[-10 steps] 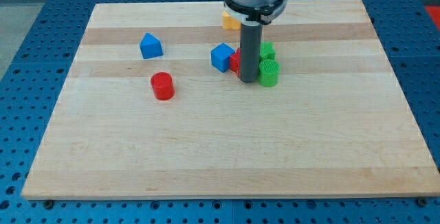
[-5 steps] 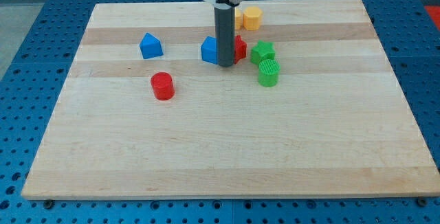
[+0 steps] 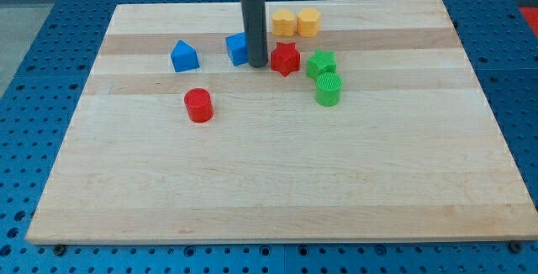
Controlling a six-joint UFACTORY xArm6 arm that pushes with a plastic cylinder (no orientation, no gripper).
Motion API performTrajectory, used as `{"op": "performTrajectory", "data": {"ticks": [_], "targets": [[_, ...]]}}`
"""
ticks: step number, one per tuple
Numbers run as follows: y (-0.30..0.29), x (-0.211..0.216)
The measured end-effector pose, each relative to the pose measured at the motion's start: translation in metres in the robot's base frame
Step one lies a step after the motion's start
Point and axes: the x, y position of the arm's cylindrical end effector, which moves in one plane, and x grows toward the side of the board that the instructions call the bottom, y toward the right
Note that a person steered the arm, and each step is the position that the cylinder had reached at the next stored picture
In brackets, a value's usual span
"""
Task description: Push the blue cube to the right of blue triangle
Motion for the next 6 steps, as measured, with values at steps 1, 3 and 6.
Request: {"op": "performTrajectory", "data": {"ticks": [1,3,6], "targets": [[0.007,-0.024],[-0.032,-0.017],[-0.052,-0.013]]}}
